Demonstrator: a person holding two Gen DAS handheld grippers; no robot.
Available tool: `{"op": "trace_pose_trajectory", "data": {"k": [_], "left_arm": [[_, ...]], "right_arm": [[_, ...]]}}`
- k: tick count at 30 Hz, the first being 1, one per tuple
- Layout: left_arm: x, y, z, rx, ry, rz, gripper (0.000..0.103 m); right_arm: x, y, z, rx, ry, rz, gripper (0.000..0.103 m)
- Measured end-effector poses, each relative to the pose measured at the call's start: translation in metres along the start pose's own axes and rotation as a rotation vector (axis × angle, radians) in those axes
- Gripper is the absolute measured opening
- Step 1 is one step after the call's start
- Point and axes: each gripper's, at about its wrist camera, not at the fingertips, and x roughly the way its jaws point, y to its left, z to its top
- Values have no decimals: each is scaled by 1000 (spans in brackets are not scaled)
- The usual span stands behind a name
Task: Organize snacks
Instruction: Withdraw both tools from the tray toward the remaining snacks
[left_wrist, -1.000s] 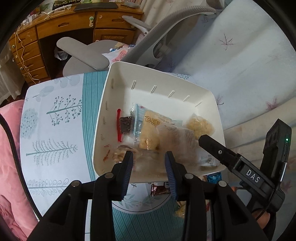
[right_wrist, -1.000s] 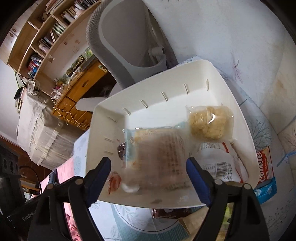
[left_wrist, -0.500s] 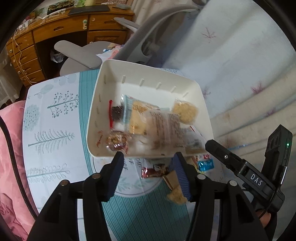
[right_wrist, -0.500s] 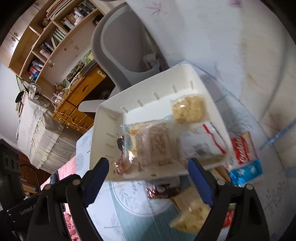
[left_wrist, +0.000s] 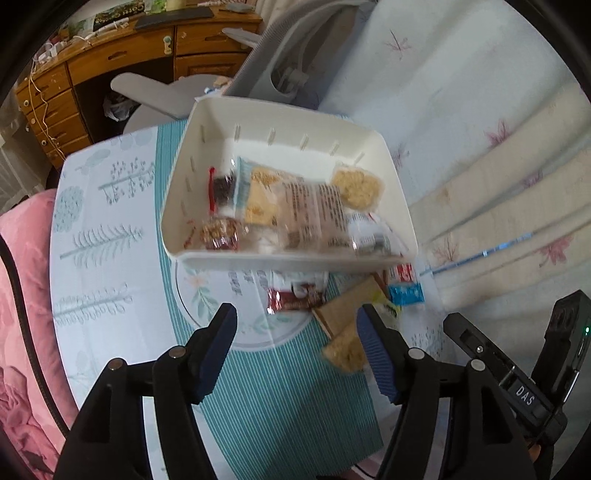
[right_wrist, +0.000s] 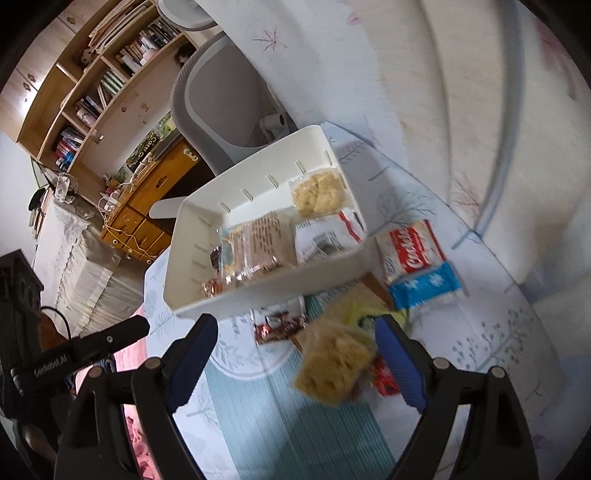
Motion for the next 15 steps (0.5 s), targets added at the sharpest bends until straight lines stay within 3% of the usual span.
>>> {"op": "trace_pose_trajectory", "data": {"k": [13, 15], "left_arm": [[16, -32, -43, 83, 67, 21, 67], [21, -37, -48, 103, 74, 30, 72]], "right_arm": [[-22, -33, -67, -120, -36, -31, 88], [-22, -37, -74, -142, -48, -46, 88]]}}
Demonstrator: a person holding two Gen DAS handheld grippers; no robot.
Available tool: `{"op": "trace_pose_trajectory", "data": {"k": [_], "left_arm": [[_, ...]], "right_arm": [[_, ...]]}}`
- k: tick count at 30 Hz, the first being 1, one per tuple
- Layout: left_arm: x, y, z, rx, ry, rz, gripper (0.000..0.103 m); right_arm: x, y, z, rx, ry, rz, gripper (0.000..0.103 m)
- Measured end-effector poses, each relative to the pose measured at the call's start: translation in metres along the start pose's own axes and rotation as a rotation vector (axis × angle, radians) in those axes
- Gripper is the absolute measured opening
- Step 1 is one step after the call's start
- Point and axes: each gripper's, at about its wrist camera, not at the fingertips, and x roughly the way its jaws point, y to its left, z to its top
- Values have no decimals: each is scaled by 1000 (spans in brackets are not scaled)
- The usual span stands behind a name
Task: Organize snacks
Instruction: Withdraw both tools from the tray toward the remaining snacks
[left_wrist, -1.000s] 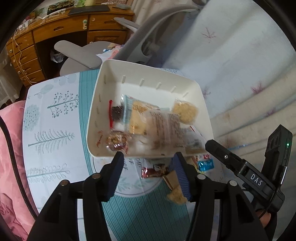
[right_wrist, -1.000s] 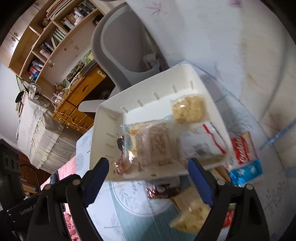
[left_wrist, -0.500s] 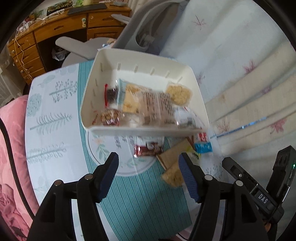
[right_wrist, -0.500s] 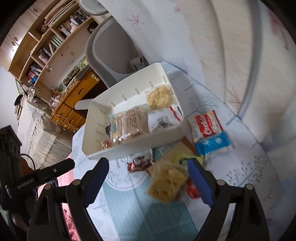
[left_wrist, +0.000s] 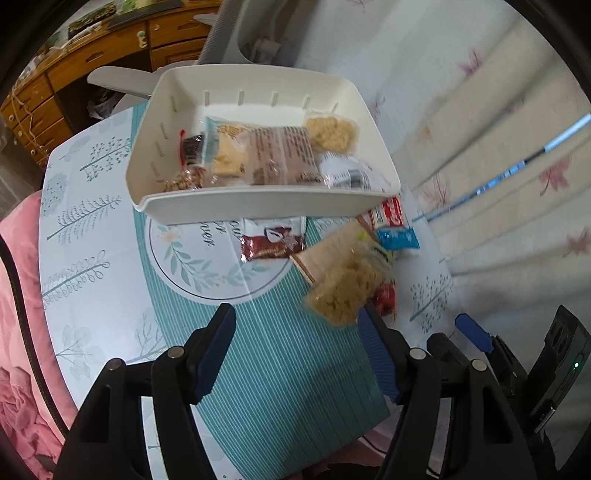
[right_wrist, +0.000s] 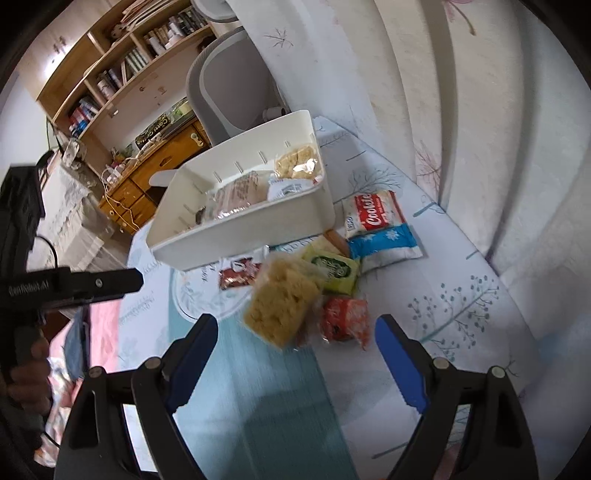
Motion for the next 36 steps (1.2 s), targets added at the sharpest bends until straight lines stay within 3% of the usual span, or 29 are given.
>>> {"op": "trace_pose_trajectory", "data": {"k": [2, 18, 36], "left_arm": [[4, -7, -4, 26, 0, 13, 76], [52, -63, -19, 247, 4, 129, 79], [127, -78, 4, 208, 134, 157, 79]], "right_arm": [[2, -6, -8, -17, -9, -25, 88], [21, -21, -33, -132, -55, -95, 86], [70, -22, -34, -285, 21, -64, 70]]}}
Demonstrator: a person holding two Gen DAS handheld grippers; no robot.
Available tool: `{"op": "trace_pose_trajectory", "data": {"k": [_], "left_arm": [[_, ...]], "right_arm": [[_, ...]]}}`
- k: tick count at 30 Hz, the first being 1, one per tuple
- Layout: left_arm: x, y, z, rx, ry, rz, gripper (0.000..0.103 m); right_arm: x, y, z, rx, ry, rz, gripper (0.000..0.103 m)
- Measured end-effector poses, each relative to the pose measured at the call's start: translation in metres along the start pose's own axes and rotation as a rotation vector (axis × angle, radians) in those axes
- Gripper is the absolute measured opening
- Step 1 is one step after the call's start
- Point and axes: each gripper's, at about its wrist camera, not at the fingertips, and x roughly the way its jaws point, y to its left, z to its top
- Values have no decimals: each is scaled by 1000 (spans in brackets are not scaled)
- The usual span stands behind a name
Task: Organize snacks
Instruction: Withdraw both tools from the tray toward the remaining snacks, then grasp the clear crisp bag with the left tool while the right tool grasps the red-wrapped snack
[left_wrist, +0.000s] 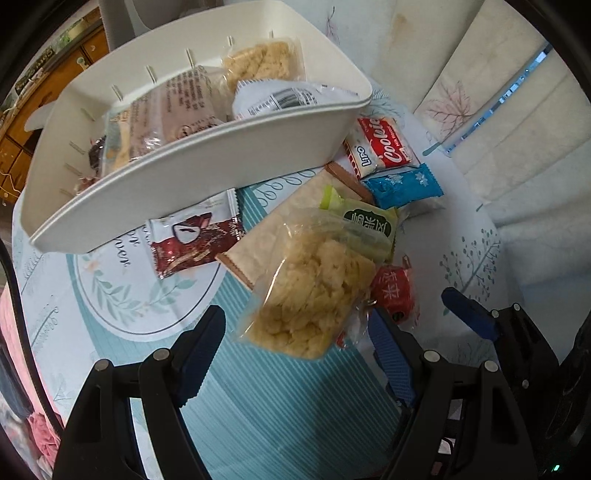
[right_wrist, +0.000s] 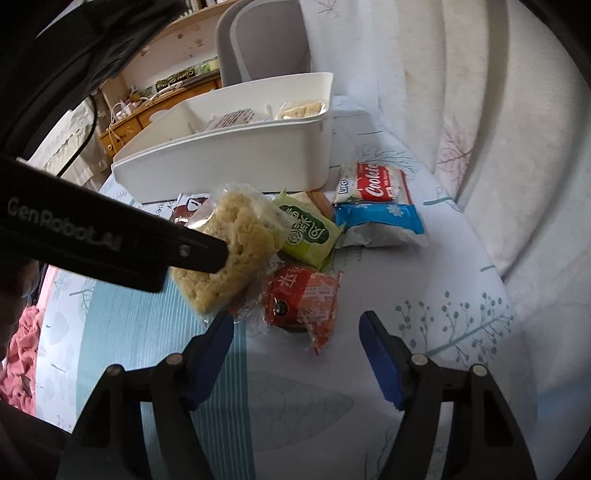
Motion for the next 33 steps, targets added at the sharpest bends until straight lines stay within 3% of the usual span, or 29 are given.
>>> {"op": "trace_pose_trajectory", "data": {"k": [11, 21, 33], "left_arm": [[28, -6, 7, -13, 48, 29, 79], [37, -2, 8, -42, 76, -4, 62], [39, 18, -12, -123, 134, -10, 59]], "right_arm": [[28, -9, 9, 0, 34, 22, 54], [30, -11, 11, 25, 50, 56, 50], [26, -15, 8, 98, 111, 76, 49]]}}
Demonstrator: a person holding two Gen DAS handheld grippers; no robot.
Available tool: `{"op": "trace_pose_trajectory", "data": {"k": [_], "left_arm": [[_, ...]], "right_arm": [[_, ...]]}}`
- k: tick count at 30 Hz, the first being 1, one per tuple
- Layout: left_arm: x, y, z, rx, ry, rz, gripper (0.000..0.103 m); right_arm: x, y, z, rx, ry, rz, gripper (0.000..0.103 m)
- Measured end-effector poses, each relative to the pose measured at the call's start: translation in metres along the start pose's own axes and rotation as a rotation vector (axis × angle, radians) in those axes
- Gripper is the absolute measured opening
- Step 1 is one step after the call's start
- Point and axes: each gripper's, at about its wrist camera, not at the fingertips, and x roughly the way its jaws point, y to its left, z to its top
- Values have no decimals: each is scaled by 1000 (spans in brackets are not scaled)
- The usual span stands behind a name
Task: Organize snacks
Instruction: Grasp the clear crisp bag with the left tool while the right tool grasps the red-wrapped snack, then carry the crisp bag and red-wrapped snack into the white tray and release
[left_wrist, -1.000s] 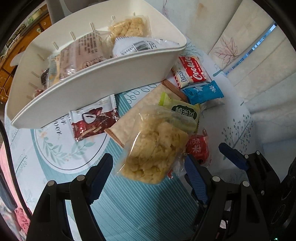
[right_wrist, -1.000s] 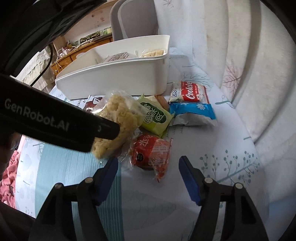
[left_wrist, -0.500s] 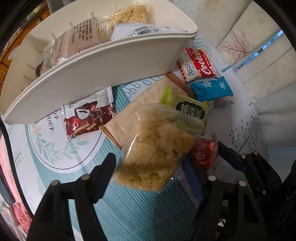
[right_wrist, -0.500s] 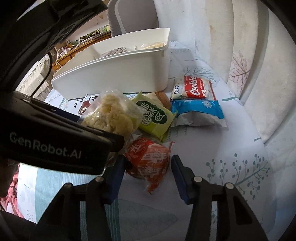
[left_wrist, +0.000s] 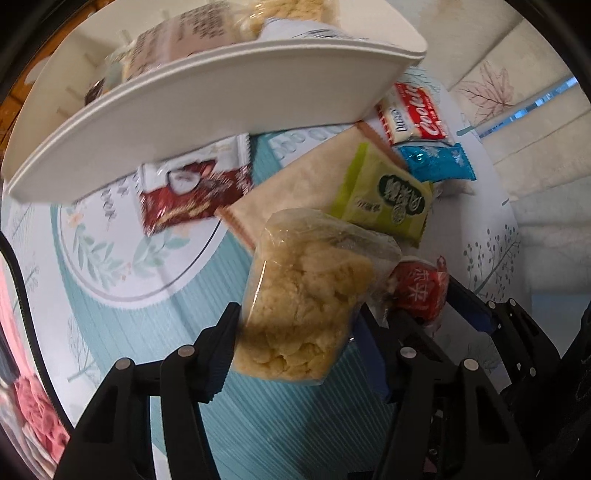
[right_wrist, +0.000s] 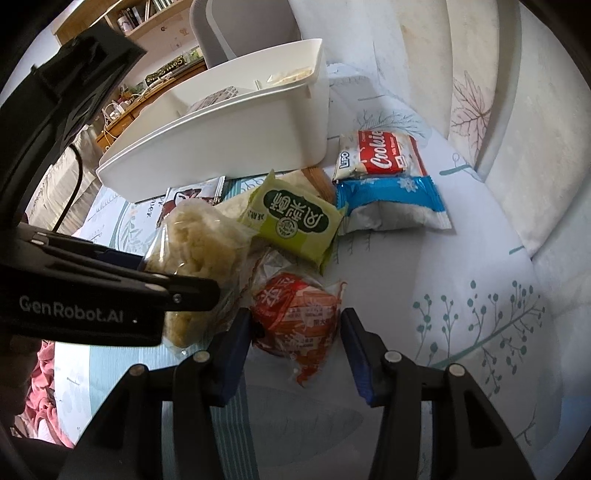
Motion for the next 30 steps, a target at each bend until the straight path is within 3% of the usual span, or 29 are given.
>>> {"op": "trace_pose_trajectory", "data": {"k": [13, 16, 30], "left_arm": [[-15, 54, -43, -159, 44, -4, 59], [-26, 73, -52, -211, 51, 38, 59], [-119, 161, -40, -428, -52, 84, 59]], "right_arm": [[-24, 24, -2, -33, 9, 38, 49], [-31, 37, 4, -72, 3, 51, 49], [-56, 106, 56, -222, -65, 157, 49]]}}
